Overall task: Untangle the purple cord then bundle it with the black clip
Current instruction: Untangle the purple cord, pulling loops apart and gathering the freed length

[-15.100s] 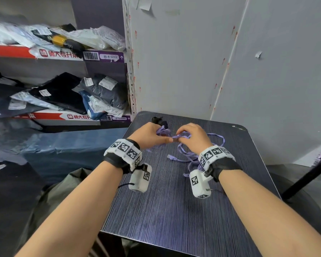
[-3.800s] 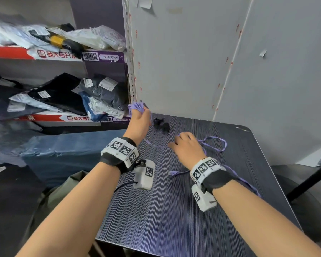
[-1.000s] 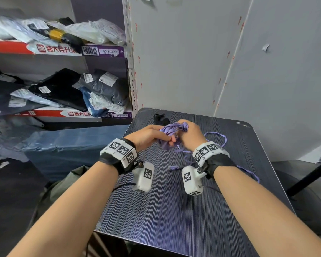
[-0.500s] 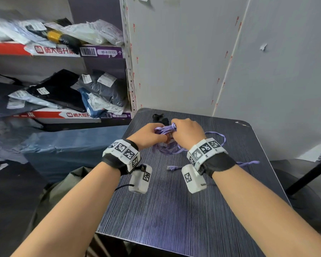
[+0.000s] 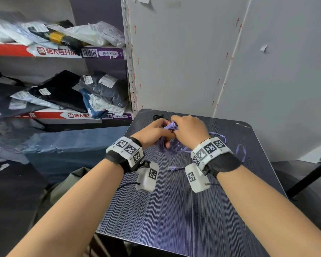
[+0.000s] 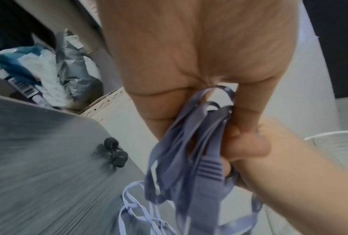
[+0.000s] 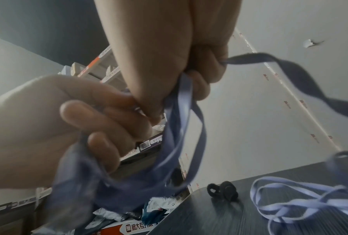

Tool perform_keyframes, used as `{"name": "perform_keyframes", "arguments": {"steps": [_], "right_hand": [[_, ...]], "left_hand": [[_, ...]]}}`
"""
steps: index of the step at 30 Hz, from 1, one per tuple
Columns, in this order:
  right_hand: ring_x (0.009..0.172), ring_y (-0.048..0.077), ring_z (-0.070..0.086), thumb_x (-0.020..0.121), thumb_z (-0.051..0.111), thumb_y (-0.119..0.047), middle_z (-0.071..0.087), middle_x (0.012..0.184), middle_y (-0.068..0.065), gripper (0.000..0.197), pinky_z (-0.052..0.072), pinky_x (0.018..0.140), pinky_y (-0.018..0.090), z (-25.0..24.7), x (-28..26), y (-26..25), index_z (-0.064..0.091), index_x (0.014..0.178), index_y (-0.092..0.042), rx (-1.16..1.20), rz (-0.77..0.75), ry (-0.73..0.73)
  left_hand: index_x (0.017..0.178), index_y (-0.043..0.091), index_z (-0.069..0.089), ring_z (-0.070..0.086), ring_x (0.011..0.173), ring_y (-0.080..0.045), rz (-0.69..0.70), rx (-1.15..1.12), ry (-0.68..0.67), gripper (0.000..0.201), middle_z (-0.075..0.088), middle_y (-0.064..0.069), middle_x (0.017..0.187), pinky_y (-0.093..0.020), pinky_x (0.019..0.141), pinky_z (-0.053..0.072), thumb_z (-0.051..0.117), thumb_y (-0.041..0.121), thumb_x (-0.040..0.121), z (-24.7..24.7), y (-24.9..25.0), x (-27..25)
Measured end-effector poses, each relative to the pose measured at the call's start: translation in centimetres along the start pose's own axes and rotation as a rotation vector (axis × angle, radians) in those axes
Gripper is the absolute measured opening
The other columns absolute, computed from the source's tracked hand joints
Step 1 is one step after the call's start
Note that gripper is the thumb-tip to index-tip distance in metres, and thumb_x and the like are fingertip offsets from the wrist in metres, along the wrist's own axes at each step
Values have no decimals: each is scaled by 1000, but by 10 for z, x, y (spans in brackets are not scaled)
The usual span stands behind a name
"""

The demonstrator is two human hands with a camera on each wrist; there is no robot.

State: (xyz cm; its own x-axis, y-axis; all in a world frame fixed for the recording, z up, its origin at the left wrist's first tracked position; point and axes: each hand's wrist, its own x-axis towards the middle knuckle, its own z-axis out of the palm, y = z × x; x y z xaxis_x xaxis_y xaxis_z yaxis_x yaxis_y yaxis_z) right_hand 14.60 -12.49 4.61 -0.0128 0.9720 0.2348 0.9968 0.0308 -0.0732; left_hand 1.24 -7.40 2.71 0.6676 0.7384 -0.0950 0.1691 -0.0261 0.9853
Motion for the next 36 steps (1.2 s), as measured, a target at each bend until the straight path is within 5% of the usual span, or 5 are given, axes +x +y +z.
{"name": "perform_keyframes", "arguments": {"steps": [5, 16, 24, 29, 36], "right_hand": [[67, 27, 45, 85, 49, -13, 50, 74, 3, 10, 33, 59, 30, 6, -2, 6, 54, 92, -17, 134, 69, 26], [72, 24, 58, 78, 61, -17, 63, 74, 1, 7, 45, 63, 28, 16, 7, 13, 58, 81, -23, 444, 62, -25], [109, 8, 52, 75, 75, -38, 54, 120, -5, 66, 41, 90, 25, 20, 4, 28, 43, 133, -34, 797, 52, -65], [78, 8, 58, 85, 66, -30, 59, 82, -2, 24, 45, 80, 23, 29, 2, 55, 66, 109, -27, 914, 186, 101], [102, 31, 55, 92, 52, -34, 68, 101, 5, 21, 45, 84, 35, 57, -7, 90, 72, 95, -27, 459, 519, 283]], "left_hand": [[82, 10, 49, 47, 41, -11, -13, -112, -123, 17, 49, 2, 48, -22, 48, 40, 45, 10, 98, 2, -2, -3], [80, 6, 51, 23, 41, -3, 23, 10, -57, 25, 31, 6, 53, -13, 41, 21, 48, 24, 97, -4, -5, -4], [86, 10, 55, 28, 36, -3, 71, -56, 186, 16, 36, 8, 49, -15, 34, 27, 49, 18, 97, -10, -25, 4], [78, 14, 50, 27, 34, -3, 11, -90, 381, 23, 29, 0, 60, -14, 34, 27, 47, 22, 98, -30, -37, 8], [69, 16, 43, 31, 35, -6, 1, -126, 568, 31, 39, 6, 44, -17, 36, 30, 45, 24, 99, -45, -36, 7]]}}
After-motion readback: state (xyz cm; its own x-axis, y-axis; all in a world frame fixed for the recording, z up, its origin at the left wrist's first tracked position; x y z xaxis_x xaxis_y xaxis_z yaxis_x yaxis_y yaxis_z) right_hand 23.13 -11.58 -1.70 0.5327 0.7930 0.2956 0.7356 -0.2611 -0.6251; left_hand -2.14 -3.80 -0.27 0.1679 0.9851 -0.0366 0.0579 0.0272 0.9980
